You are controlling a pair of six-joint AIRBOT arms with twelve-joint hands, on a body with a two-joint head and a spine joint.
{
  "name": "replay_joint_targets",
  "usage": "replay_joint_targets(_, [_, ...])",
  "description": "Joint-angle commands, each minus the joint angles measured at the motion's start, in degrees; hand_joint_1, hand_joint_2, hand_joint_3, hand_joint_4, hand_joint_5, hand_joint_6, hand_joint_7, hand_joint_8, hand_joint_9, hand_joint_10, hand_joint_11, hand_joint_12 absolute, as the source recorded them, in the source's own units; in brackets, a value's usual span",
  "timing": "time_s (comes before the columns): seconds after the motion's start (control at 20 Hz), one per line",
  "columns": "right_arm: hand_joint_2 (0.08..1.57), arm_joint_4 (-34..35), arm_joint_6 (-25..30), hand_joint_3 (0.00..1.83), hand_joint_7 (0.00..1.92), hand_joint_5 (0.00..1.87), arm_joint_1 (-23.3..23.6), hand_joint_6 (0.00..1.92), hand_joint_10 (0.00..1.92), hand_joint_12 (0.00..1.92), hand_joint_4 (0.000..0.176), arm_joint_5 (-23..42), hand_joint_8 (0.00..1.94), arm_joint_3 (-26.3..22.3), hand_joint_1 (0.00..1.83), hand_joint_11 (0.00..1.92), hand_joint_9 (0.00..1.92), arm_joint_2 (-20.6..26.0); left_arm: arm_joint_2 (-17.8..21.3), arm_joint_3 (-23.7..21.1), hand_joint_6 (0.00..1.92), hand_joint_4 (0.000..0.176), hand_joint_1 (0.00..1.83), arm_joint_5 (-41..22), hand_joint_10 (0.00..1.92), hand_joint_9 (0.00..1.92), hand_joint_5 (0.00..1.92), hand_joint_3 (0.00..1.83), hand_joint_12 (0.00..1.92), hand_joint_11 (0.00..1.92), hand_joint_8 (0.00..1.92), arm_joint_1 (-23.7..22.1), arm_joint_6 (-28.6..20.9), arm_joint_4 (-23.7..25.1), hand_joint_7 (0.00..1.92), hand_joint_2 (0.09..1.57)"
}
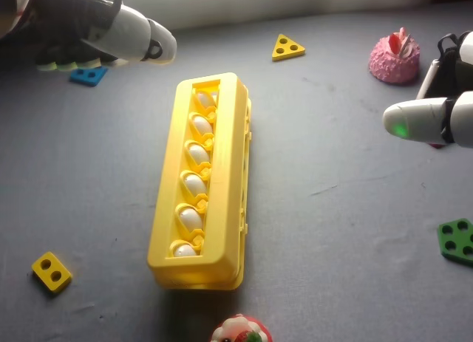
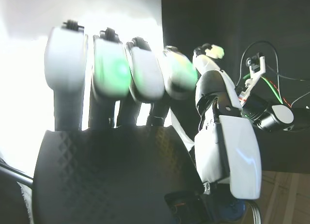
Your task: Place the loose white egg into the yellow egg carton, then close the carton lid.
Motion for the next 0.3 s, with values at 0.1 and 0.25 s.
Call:
replay_joint_targets(0.1, [1.27, 0.11, 0.29, 0.01, 1.61, 1.49, 0.35, 1.92, 1.92, 1.92, 0.176, 6.45, 1.94, -0.16, 0.15, 1.71, 1.65, 0.37, 0.14, 0.1, 1.92, 0.0, 0.18, 3.05, 1.92, 1.33, 1.31, 0.0, 1.92, 1.28, 1.92, -1.13, -0.03, 2.95, 1.35, 1.33])
replay_joint_targets(0.25, [1.27, 0.11, 0.29, 0.0, 1.59, 1.45, 0.35, 1.92, 1.92, 1.92, 0.176, 6.44, 1.94, -0.16, 0.14, 1.66, 1.62, 0.37, 0.14, 0.11, 1.92, 0.0, 0.16, 2.89, 1.92, 1.33, 1.3, 0.0, 1.92, 1.28, 1.92, -1.33, -0.05, 2.57, 1.35, 1.32])
